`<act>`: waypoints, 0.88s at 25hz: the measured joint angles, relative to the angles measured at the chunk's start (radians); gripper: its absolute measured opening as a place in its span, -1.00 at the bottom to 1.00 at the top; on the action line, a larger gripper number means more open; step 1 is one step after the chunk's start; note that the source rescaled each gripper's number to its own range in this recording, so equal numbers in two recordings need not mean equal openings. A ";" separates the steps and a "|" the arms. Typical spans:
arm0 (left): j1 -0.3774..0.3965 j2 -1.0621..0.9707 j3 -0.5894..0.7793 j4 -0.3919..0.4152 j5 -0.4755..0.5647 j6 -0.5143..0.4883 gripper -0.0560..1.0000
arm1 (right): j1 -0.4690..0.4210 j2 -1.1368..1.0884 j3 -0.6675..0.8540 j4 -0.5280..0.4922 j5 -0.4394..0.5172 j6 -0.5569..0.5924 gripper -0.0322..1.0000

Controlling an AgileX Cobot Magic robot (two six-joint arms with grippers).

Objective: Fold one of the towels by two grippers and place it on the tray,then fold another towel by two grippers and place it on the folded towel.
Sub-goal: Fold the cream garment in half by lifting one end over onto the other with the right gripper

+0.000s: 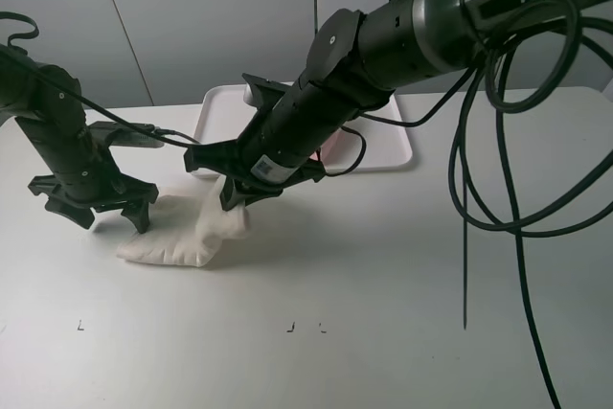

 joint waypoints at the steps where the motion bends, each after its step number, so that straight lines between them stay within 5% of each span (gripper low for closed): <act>1: 0.000 0.000 0.000 0.000 0.000 0.000 0.99 | 0.000 0.000 0.000 0.063 -0.002 -0.048 -0.86; 17: 0.000 0.000 0.000 -0.002 0.000 0.002 0.99 | 0.047 0.145 0.000 0.579 -0.028 -0.443 -0.86; 22: 0.000 0.000 0.000 -0.006 0.002 0.002 0.99 | 0.047 0.150 0.000 0.672 -0.110 -0.513 -0.86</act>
